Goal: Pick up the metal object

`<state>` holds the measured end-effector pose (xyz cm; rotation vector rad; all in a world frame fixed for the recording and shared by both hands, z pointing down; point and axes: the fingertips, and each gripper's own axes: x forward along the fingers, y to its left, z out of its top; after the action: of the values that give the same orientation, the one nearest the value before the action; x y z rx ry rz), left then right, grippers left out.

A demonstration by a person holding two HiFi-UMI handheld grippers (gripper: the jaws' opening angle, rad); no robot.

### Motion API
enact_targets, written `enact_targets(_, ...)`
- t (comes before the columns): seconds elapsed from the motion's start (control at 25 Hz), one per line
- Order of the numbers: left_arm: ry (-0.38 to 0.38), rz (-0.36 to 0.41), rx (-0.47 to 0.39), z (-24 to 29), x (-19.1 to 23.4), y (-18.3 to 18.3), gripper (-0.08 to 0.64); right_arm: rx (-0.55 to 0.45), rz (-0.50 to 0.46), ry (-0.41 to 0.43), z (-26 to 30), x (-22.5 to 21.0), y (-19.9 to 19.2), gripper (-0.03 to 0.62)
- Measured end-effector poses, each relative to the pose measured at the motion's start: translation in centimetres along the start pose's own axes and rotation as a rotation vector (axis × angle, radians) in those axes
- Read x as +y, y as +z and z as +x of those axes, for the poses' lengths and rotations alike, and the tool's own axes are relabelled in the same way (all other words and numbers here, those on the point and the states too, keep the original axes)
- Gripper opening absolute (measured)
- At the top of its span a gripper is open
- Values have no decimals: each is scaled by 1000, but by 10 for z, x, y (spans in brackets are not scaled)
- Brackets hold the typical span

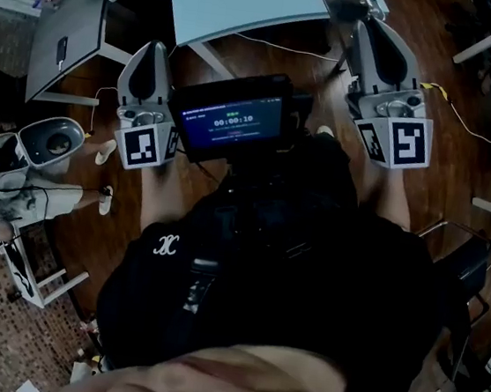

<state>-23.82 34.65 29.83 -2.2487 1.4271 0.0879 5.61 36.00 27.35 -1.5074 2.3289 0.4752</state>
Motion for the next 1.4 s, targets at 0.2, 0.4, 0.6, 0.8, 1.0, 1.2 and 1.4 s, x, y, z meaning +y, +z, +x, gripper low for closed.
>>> enact_targets(0.2,6,-18,5,11,3,-7,12,-5,-1,14,7,-2,-2,41)
enact_targets(0.4,20,-35,-3,15,7,1,12,-5,10,15,12,-7,6,41)
enact_targets(0.6,27,-47,-1,15,9,5,12,0,-3,19,13,-6,13,40)
enact_targets(0.8,33,-47,6,15,8,6,12,1,-1,25,15,-7,16,38)
enact_targets(1.0,45,-49,19,13,10,6,12,4,4,46,18,-3,16,37)
enact_targets(1.2,47,-46,36,13,3,7,12,8,19,51,16,-7,16,35)
enact_targets(1.4,58,-40,42,6,-11,15,12,8,26,53,2,-17,21,35)
